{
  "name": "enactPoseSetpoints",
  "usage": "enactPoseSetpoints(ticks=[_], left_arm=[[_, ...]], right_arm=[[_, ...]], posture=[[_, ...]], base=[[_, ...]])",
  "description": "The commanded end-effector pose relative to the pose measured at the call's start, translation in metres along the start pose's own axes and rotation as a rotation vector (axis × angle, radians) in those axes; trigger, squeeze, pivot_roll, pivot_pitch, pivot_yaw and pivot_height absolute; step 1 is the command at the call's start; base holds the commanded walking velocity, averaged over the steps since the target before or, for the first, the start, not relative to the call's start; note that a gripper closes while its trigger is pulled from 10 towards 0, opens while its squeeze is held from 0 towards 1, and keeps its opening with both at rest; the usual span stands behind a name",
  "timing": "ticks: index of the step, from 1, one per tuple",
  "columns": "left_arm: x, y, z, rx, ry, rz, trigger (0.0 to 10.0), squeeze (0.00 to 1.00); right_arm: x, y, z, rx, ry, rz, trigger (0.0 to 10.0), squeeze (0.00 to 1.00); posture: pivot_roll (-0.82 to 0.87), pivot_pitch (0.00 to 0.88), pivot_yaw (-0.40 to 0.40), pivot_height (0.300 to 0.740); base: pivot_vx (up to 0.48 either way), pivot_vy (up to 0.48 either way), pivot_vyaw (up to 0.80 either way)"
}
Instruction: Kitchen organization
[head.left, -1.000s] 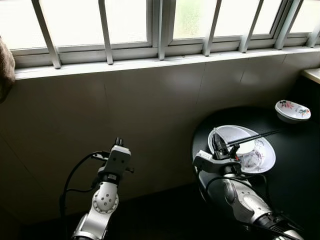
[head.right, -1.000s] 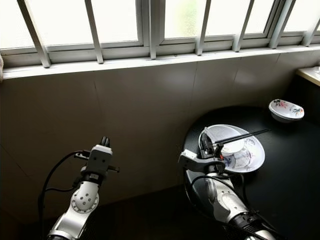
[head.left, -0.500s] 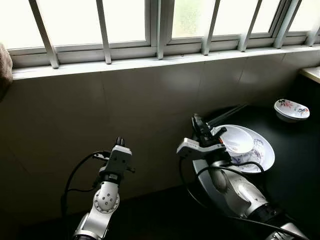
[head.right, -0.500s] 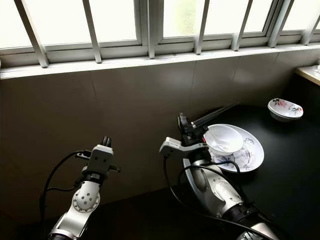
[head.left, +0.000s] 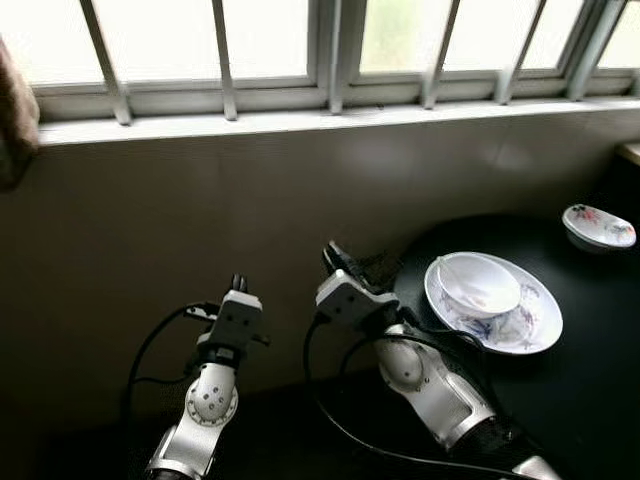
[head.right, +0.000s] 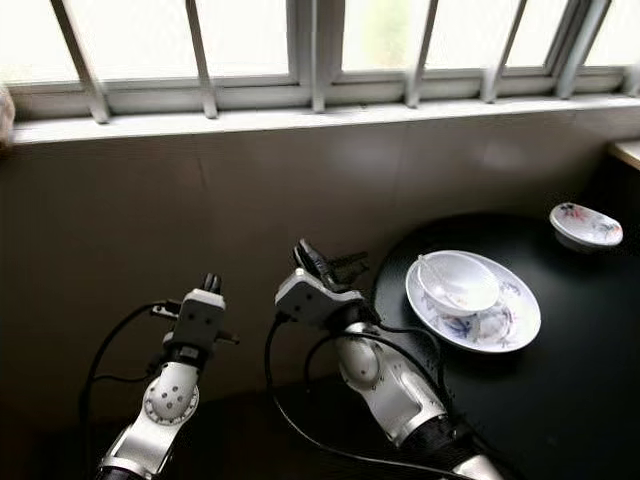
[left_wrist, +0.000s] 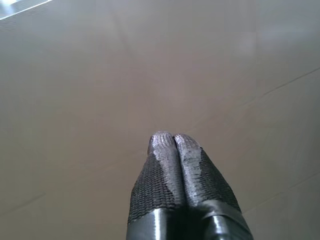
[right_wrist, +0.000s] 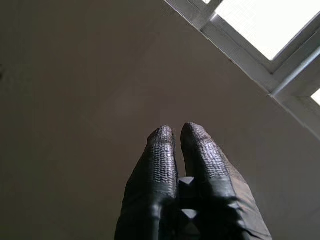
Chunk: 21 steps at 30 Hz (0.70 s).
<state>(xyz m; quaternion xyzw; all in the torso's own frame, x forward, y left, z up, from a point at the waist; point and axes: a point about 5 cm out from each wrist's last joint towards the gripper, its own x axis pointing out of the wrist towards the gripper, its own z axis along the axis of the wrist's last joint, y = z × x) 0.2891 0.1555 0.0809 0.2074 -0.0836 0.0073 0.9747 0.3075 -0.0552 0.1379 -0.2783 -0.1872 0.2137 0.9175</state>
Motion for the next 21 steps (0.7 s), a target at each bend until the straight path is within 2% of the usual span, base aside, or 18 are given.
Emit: enactPoseSetpoints(ticks=[1,6,10,21], left_arm=[[0.001,0.002,0.002,0.005,-0.008,0.015,10.0,0.00],[-0.001,0.011,-0.002,0.018,0.010,0.048,10.0,0.00],[-0.006,0.013,-0.009,0.037,0.041,0.039,10.0,0.00],[-0.010,0.013,-0.011,0.028,0.062,0.032,10.0,0.00]], right_arm=[[-0.004,-0.001,-0.006,0.082,0.025,0.006,0.0,0.00],[-0.008,-0.004,-0.015,0.147,0.060,0.006,0.0,0.00],[-0.012,-0.003,-0.021,0.208,0.084,0.015,0.0,0.00],[-0.017,0.003,-0.027,0.257,0.112,0.033,0.0,0.00]], posture=[[-0.08,0.000,-0.035,0.740],[-0.07,0.000,-0.030,0.740],[-0.07,0.000,-0.027,0.740],[-0.06,0.000,-0.021,0.740]], base=[[0.000,0.000,0.80],[0.000,0.000,0.80],[0.000,0.000,0.80],[0.000,0.000,0.80]])
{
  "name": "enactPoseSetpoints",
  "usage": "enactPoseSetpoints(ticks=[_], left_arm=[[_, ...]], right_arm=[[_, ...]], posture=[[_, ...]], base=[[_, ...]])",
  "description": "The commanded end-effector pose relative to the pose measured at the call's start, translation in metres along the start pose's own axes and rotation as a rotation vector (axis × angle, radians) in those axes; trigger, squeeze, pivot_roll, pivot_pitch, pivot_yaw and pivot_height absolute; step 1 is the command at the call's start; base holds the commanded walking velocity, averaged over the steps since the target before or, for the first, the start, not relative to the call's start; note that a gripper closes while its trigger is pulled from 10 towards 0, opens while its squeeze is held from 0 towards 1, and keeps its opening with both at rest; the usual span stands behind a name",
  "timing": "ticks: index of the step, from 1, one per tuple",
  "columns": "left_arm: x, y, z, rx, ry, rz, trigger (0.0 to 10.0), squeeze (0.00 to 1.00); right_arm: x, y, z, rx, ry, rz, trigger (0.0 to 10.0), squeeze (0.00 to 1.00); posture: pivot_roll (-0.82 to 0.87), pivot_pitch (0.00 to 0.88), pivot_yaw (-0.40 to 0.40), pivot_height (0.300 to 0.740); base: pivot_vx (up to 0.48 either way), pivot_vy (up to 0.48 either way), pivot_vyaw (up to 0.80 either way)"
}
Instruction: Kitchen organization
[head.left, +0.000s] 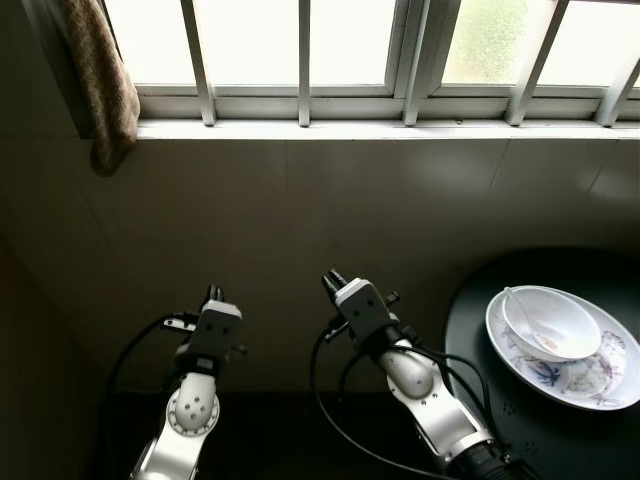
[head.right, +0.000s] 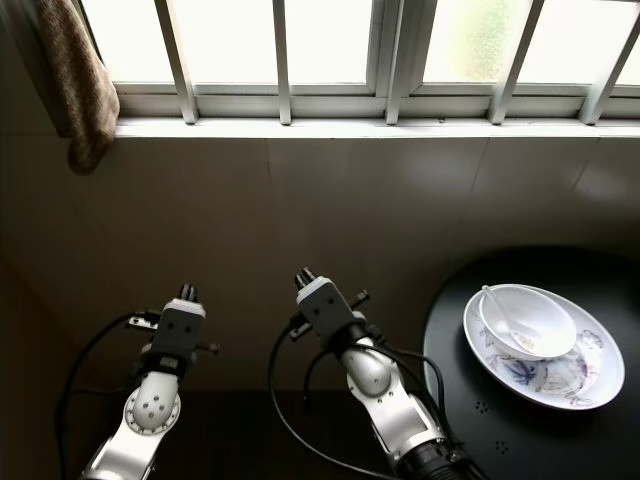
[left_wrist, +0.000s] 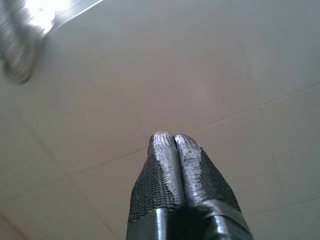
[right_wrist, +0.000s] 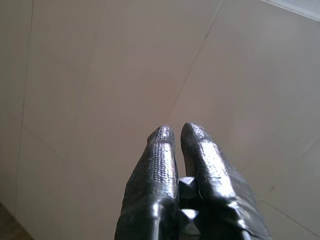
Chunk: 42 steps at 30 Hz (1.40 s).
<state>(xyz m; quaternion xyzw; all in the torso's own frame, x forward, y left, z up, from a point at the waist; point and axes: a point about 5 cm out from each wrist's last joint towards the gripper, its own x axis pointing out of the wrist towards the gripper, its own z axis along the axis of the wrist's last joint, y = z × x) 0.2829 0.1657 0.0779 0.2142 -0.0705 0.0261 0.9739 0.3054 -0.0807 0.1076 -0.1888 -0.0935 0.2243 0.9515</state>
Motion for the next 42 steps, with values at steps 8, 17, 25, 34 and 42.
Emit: enactPoseSetpoints(ticks=[8,17,25,34,42], left_arm=[[0.000,0.004,-0.003,0.010,0.021,-0.006,10.0,0.00],[0.000,0.005,0.003,0.013,-0.020,-0.008,10.0,0.00],[0.002,0.006,0.007,0.011,-0.038,-0.002,10.0,0.00],[0.005,0.009,0.012,0.008,-0.062,0.009,10.0,0.00],[0.011,0.020,0.030,0.001,-0.145,0.076,10.0,0.00]], right_arm=[[0.004,0.002,0.002,0.039,-0.015,-0.002,0.0,0.00],[0.006,0.001,0.002,0.050,-0.016,-0.018,0.0,0.00],[0.009,-0.006,0.009,0.033,-0.048,-0.045,0.0,0.00],[0.015,-0.014,0.022,0.022,-0.100,-0.077,0.0,0.00],[0.026,-0.034,0.068,-0.065,-0.300,-0.145,0.0,0.00]], posture=[[-0.06,0.000,-0.019,0.740],[-0.05,0.000,-0.015,0.740],[-0.05,0.000,-0.014,0.740],[-0.05,0.000,-0.016,0.740],[-0.05,0.000,-0.019,0.740]], base=[[0.000,0.451,0.80],[0.000,0.079,0.80],[0.000,0.000,0.80],[0.000,0.000,0.80],[0.000,0.000,0.80]])
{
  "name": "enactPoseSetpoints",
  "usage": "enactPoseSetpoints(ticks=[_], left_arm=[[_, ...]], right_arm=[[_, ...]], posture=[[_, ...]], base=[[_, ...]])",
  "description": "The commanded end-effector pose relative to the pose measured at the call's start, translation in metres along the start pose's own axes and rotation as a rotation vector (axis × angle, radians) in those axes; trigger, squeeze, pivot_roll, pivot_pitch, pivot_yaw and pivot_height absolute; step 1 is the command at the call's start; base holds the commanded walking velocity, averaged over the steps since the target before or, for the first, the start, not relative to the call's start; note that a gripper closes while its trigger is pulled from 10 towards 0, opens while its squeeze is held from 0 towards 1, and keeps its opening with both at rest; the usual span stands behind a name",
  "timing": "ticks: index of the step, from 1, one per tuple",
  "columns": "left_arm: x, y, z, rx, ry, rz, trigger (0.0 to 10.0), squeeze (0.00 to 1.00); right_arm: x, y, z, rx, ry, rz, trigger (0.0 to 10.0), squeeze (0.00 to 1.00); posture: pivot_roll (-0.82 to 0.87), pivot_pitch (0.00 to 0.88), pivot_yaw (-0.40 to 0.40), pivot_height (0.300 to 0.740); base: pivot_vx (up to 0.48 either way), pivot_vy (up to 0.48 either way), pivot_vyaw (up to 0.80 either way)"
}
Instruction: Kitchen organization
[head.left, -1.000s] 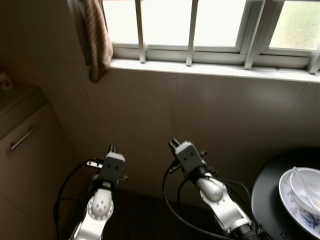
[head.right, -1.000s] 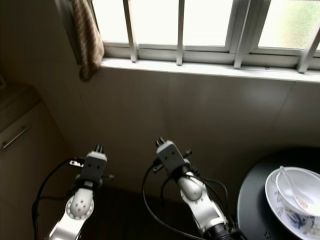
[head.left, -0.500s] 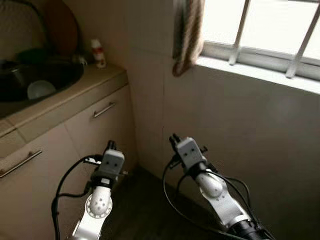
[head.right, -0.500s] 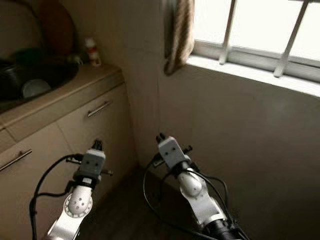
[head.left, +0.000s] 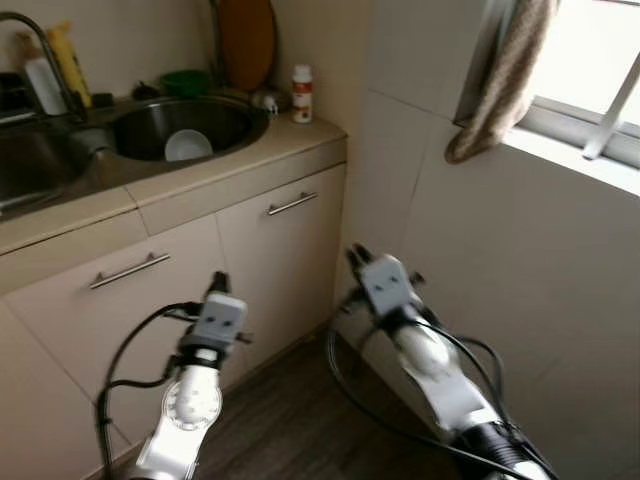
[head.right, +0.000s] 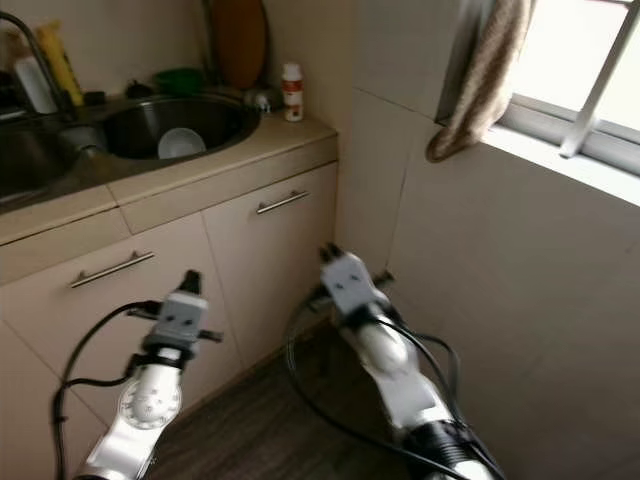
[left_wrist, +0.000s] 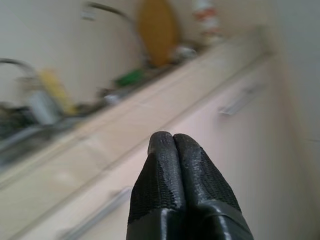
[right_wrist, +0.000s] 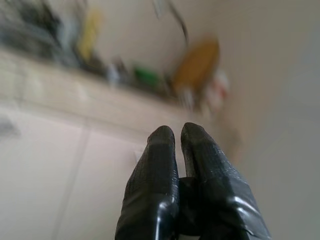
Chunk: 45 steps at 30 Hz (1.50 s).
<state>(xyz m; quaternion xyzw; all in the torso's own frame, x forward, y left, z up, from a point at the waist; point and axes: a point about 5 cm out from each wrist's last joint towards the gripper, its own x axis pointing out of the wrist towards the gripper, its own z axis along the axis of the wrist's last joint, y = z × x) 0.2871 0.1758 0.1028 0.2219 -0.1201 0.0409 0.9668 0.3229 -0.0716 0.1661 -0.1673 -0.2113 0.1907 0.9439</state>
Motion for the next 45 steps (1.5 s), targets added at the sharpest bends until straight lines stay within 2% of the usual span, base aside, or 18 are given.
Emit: enactPoseSetpoints(ticks=[1,5,8,10,13,14,15,16,20,31,32,36,45], left_arm=[[0.006,0.004,0.017,-0.013,-0.069,0.043,10.0,0.00],[0.011,0.010,0.025,-0.008,-0.102,0.074,10.0,0.00],[0.018,0.022,0.043,-0.013,-0.177,0.122,10.0,0.00],[0.019,0.023,0.046,-0.014,-0.185,0.126,10.0,0.00],[0.023,0.028,0.058,-0.016,-0.234,0.136,10.0,0.00],[0.024,0.030,0.062,-0.021,-0.246,0.141,10.0,0.00],[0.024,0.030,0.062,-0.021,-0.246,0.141,10.0,0.00],[0.025,0.030,0.064,-0.025,-0.251,0.144,10.0,0.00],[0.025,0.031,0.066,-0.031,-0.257,0.143,10.0,0.00],[0.025,0.031,0.068,-0.033,-0.254,0.141,10.0,0.00],[0.025,0.032,0.072,-0.041,-0.268,0.144,10.0,0.00],[0.032,0.040,0.084,-0.060,-0.301,0.165,10.0,0.00],[0.036,0.045,0.095,-0.052,-0.338,0.177,10.0,0.00]], right_arm=[[0.009,-0.014,0.023,-0.046,-0.113,-0.040,0.0,0.00],[0.015,-0.019,0.038,-0.055,-0.175,-0.052,0.0,0.00],[0.021,-0.025,0.057,-0.044,-0.254,-0.075,0.0,0.00],[0.022,-0.025,0.060,-0.044,-0.265,-0.080,0.0,0.00],[0.025,-0.031,0.079,-0.004,-0.344,-0.114,0.0,0.00],[0.029,-0.037,0.084,0.050,-0.340,-0.173,3.3,0.00],[0.029,-0.037,0.084,0.050,-0.340,-0.173,3.3,0.00],[0.028,-0.038,0.095,0.089,-0.422,-0.161,10.0,0.00],[0.031,-0.037,0.092,0.080,-0.393,-0.152,10.0,0.00],[0.031,-0.037,0.093,0.090,-0.396,-0.140,10.0,0.00],[0.032,-0.035,0.092,0.092,-0.383,-0.126,10.0,0.00],[0.038,-0.044,0.098,0.167,-0.405,-0.178,10.0,0.00],[0.040,-0.046,0.102,0.166,-0.425,-0.168,10.0,0.00]], posture=[[-0.05,0.000,-0.022,0.740],[-0.05,0.000,-0.022,0.740],[-0.04,0.000,-0.024,0.740],[-0.04,0.000,-0.024,0.740],[-0.04,0.000,-0.022,0.740],[-0.04,0.000,-0.021,0.740],[-0.04,0.000,-0.021,0.740],[-0.04,0.000,-0.021,0.740],[-0.04,0.000,-0.021,0.740],[-0.04,0.000,-0.021,0.740],[-0.04,0.000,-0.024,0.740],[-0.03,0.000,-0.023,0.740],[-0.03,0.000,-0.023,0.740]], base=[[0.000,0.000,0.80],[0.000,0.000,0.80],[0.000,0.000,0.80],[0.000,0.000,0.80],[0.000,0.000,0.80],[0.000,0.000,0.00],[0.000,0.000,0.00],[0.000,0.000,0.00],[0.061,0.000,0.00],[0.244,0.000,0.00],[0.307,0.000,0.00],[0.381,0.000,0.15],[0.383,0.000,0.00]])
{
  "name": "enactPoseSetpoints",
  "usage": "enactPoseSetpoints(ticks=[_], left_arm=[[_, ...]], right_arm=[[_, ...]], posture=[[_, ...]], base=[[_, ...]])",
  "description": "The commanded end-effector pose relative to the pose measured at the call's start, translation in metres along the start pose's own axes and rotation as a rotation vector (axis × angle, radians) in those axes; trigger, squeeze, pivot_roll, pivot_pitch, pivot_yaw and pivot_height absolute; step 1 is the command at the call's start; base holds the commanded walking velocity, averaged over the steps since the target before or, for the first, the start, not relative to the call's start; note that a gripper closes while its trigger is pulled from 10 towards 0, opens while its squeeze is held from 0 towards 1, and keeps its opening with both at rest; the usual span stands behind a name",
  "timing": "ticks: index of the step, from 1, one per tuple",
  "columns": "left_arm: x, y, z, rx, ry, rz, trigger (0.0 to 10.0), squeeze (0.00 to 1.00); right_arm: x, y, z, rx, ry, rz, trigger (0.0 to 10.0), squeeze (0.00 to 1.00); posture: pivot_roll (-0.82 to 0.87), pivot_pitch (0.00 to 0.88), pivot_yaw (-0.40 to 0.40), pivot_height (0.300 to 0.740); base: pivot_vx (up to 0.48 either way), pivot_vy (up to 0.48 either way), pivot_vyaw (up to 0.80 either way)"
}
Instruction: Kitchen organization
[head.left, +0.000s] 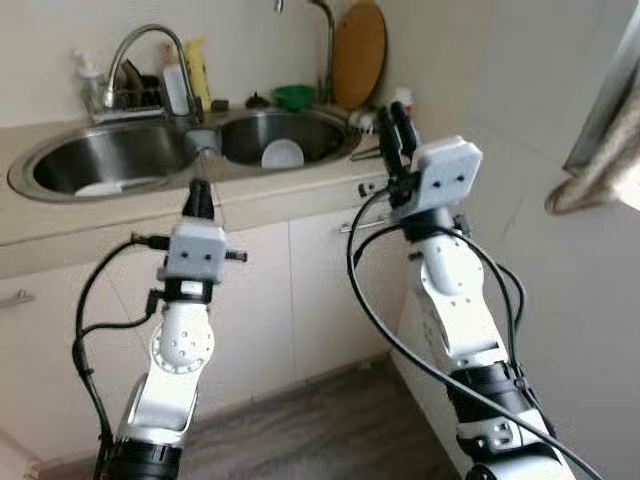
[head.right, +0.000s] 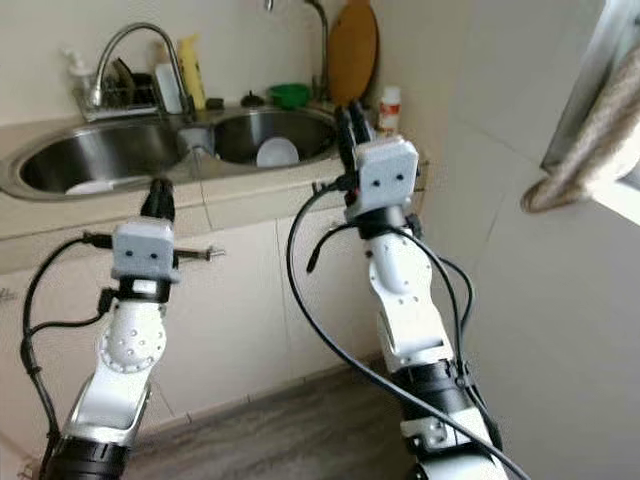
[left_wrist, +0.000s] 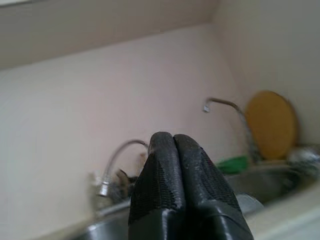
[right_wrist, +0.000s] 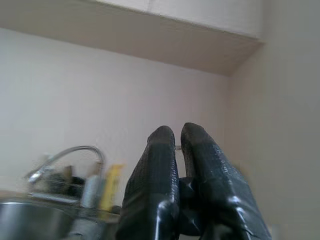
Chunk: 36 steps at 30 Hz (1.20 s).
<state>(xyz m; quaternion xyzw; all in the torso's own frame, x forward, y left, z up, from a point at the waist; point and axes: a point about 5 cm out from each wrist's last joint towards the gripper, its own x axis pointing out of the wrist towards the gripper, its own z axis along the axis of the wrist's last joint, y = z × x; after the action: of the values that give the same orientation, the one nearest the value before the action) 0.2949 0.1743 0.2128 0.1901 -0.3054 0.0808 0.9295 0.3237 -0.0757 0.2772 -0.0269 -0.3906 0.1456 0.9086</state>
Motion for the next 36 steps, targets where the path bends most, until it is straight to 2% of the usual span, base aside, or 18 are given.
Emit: enactPoseSetpoints(ticks=[1,8,15,36], left_arm=[[0.0016,0.0016,0.0000,0.002,0.008,0.005,10.0,0.00],[0.0032,0.0015,0.0027,0.000,0.006,0.005,10.0,0.00],[0.0044,0.0021,0.0030,0.000,0.005,0.007,10.0,0.00],[0.0049,-0.0012,0.0029,-0.004,0.010,-0.001,10.0,0.00]], right_arm=[[0.0060,0.0046,0.0059,0.003,-0.028,0.035,10.0,0.00],[0.0074,0.0080,0.0033,-0.005,-0.010,0.067,10.0,0.00],[0.0075,0.0062,0.0028,0.021,-0.013,0.045,10.0,0.00],[0.0093,0.0035,-0.0004,0.027,-0.003,0.044,10.0,0.00]], posture=[[-0.03,0.000,-0.023,0.740],[-0.03,0.000,-0.022,0.740],[-0.03,0.000,-0.023,0.740],[-0.03,0.000,-0.024,0.740]], base=[[0.382,0.000,0.00],[0.380,0.000,0.66],[0.382,0.000,0.80],[0.380,0.000,0.00]])
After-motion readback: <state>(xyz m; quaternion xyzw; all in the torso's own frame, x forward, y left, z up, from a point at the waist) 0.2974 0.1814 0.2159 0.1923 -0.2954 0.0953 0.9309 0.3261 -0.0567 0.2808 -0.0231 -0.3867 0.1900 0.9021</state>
